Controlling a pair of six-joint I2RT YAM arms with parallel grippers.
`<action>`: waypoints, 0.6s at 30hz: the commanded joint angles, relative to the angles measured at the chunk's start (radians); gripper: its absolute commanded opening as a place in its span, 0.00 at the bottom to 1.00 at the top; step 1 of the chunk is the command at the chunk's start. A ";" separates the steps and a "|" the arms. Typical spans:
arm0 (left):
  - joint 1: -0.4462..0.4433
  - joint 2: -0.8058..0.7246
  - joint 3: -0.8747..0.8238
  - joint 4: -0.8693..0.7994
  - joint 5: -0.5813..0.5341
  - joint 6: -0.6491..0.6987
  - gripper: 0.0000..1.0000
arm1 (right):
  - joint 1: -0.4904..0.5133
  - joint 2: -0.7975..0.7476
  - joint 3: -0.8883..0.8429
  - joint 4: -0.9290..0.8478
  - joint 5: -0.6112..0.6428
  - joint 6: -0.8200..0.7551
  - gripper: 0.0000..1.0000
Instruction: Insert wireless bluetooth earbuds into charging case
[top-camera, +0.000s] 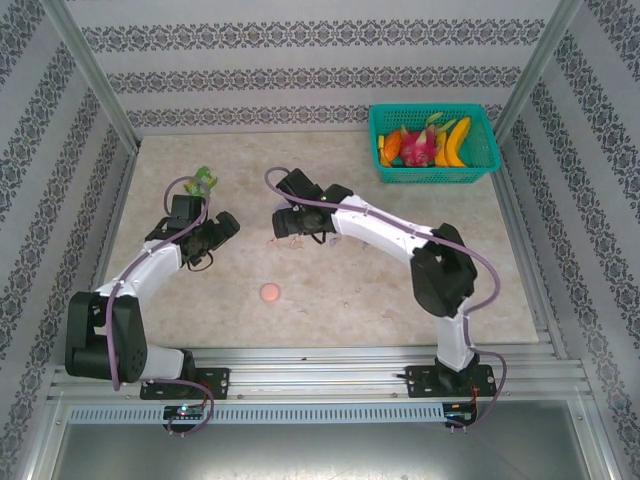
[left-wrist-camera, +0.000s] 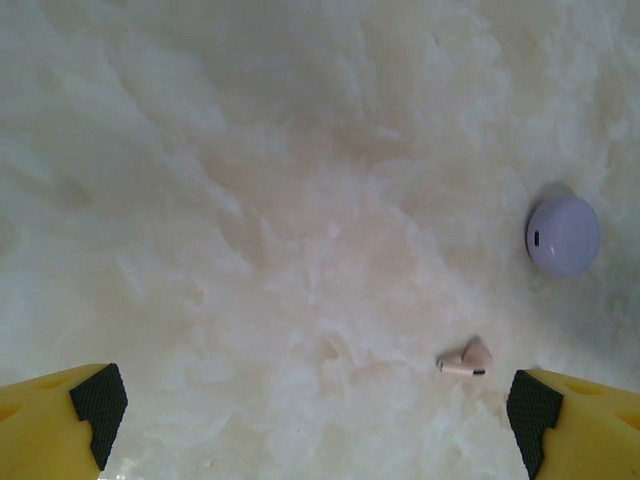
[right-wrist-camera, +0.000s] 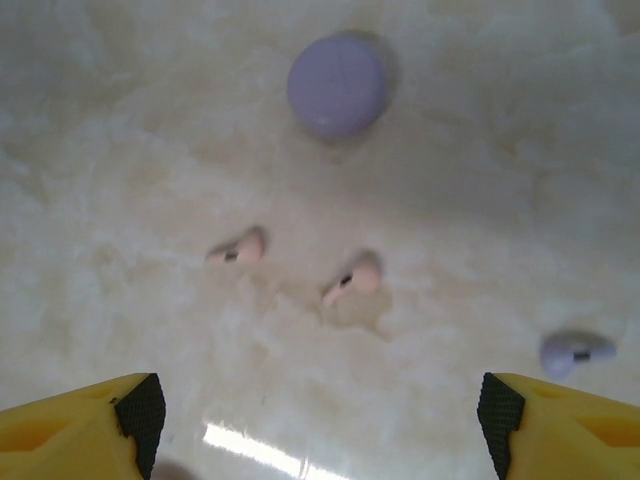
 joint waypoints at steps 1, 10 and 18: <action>0.025 0.033 0.055 -0.053 -0.051 -0.017 1.00 | -0.032 0.095 0.125 -0.076 -0.014 -0.069 0.82; 0.090 0.106 0.107 -0.041 0.025 -0.025 1.00 | -0.065 0.337 0.415 -0.116 -0.050 -0.176 0.82; 0.104 0.173 0.132 -0.007 0.088 -0.038 1.00 | -0.086 0.465 0.556 -0.155 -0.051 -0.261 0.83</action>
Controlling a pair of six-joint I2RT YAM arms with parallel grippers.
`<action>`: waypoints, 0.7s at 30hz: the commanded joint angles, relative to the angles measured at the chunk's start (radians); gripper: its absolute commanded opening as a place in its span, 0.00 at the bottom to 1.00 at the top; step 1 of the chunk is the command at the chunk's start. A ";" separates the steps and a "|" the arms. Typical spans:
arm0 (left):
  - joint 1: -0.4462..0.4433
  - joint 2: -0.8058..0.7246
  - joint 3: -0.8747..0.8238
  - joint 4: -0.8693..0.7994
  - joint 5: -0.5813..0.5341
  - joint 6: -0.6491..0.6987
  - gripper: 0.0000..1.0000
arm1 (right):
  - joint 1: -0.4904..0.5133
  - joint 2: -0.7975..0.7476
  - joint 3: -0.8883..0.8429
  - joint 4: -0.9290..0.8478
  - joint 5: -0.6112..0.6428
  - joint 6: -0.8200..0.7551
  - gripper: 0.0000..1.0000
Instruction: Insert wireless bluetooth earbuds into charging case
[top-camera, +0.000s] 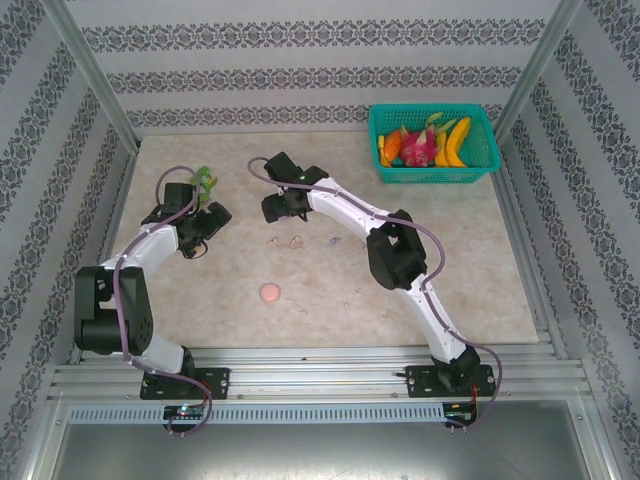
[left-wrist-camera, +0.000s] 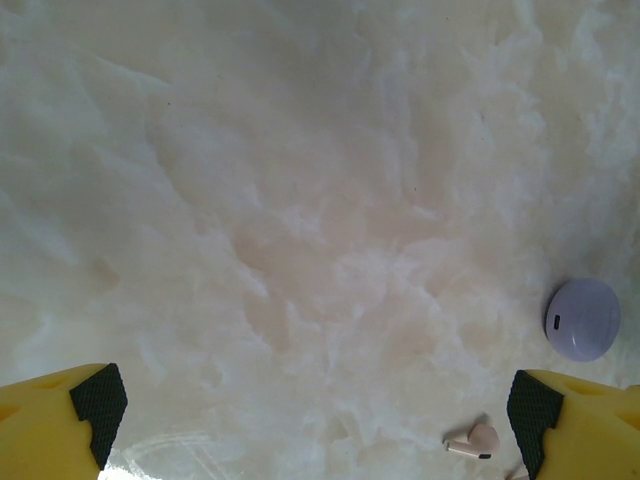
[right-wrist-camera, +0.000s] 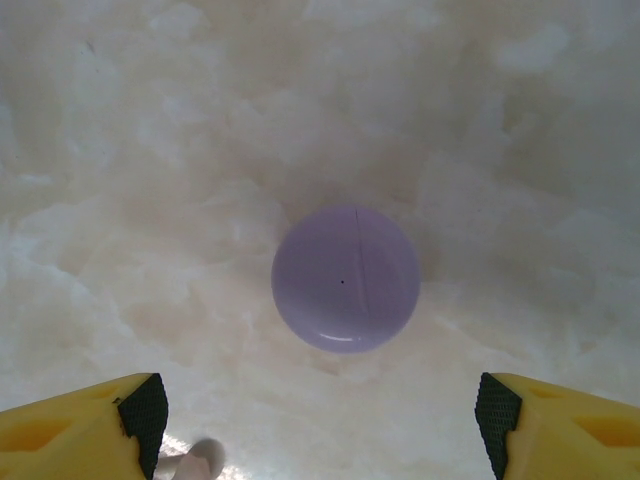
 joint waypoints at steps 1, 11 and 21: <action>0.015 0.027 0.030 0.011 0.043 -0.024 1.00 | -0.018 0.042 0.052 -0.046 0.000 -0.061 0.83; 0.016 0.040 0.036 0.028 0.062 -0.039 1.00 | -0.031 0.141 0.156 -0.040 0.006 -0.113 0.83; 0.016 0.048 0.038 0.038 0.076 -0.054 0.99 | -0.032 0.203 0.221 -0.033 -0.023 -0.102 0.81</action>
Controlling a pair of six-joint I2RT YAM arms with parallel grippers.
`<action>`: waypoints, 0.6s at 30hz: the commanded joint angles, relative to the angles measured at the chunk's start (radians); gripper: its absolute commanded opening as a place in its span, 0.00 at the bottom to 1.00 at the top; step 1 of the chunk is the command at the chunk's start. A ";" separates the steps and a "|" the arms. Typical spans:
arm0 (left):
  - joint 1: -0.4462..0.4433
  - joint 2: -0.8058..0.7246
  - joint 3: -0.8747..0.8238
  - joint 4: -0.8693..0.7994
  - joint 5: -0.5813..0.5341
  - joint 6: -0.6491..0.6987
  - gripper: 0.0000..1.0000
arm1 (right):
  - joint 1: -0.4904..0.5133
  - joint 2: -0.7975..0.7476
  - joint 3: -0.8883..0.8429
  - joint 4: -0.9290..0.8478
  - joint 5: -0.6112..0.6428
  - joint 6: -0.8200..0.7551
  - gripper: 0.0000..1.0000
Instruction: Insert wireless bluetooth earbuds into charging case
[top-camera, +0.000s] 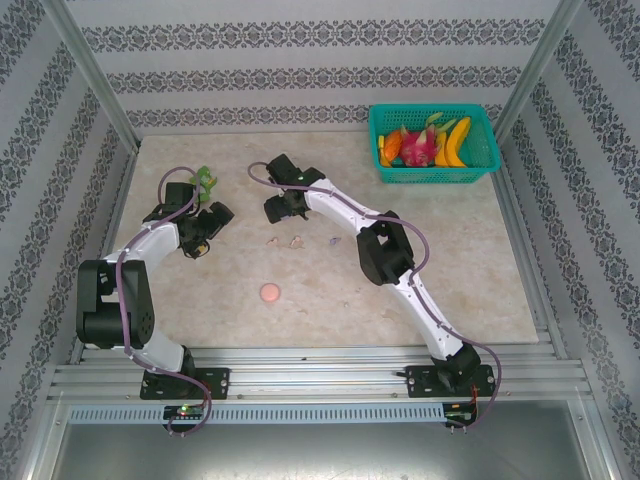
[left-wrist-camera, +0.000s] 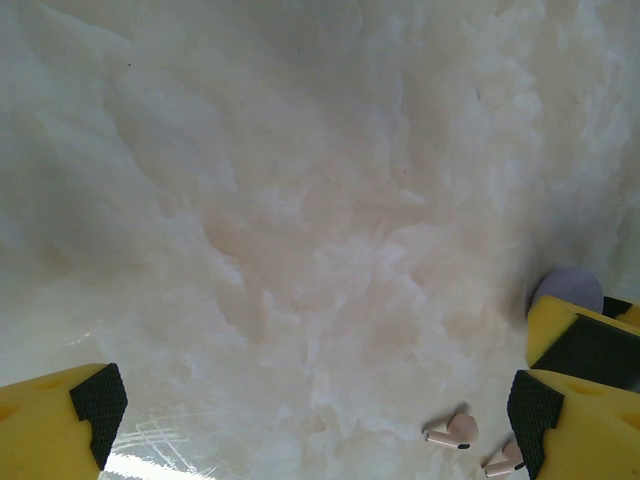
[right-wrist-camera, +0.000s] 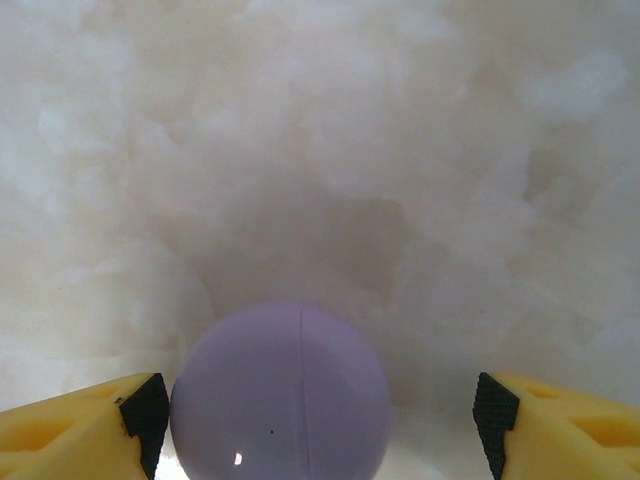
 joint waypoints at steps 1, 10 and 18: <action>0.009 0.019 0.029 0.031 0.015 -0.025 1.00 | -0.001 0.022 0.039 -0.012 -0.017 -0.009 0.80; 0.010 0.022 0.017 0.046 0.024 -0.043 1.00 | 0.013 0.028 0.037 -0.004 -0.007 -0.039 0.72; 0.010 0.017 0.011 0.047 0.023 -0.047 1.00 | 0.020 0.041 0.046 0.001 -0.012 -0.053 0.62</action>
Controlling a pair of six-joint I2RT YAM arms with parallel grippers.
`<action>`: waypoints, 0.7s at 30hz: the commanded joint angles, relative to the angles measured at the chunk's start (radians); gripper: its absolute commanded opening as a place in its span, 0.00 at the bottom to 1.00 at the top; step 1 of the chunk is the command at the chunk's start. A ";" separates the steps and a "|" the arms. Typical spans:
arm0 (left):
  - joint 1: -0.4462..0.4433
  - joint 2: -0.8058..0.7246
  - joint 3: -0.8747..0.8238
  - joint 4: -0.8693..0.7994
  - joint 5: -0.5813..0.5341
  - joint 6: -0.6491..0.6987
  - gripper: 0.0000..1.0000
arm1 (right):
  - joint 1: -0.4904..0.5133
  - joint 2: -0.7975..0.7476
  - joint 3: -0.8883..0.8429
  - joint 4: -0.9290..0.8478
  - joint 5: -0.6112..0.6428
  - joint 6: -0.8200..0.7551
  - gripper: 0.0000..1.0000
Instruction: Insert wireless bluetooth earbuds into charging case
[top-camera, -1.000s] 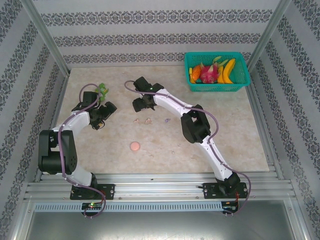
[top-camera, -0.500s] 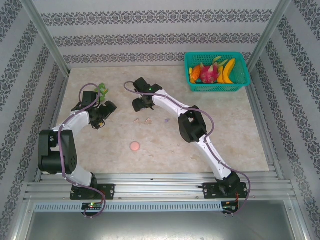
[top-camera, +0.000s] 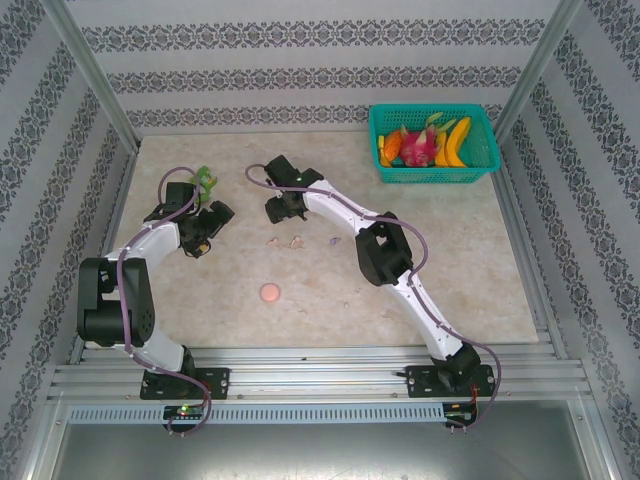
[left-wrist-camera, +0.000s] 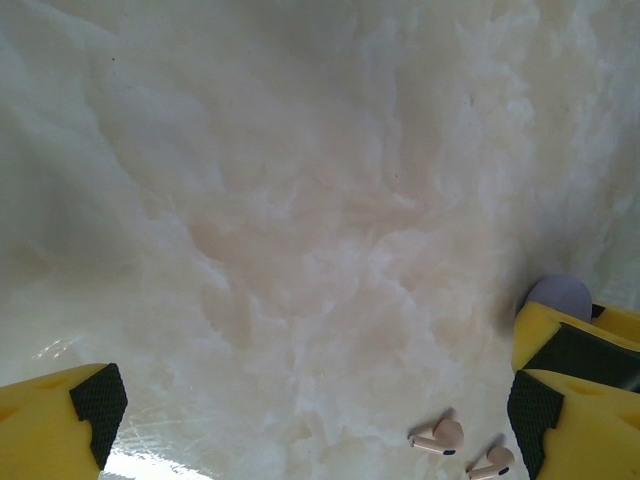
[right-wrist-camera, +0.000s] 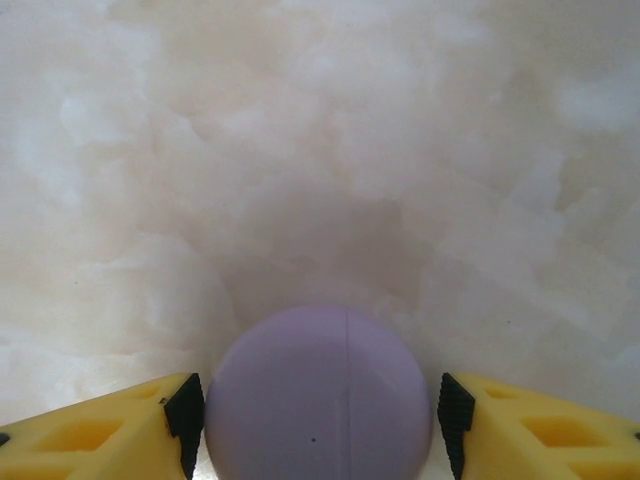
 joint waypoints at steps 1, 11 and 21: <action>0.010 0.004 0.012 0.026 0.010 -0.014 1.00 | 0.012 0.034 0.039 -0.002 -0.011 -0.019 0.60; 0.010 0.000 0.018 0.020 0.014 -0.014 1.00 | 0.011 -0.005 0.028 -0.007 -0.013 -0.019 0.55; 0.010 -0.009 0.025 0.015 0.020 -0.015 1.00 | 0.000 -0.111 -0.072 0.040 -0.015 0.001 0.53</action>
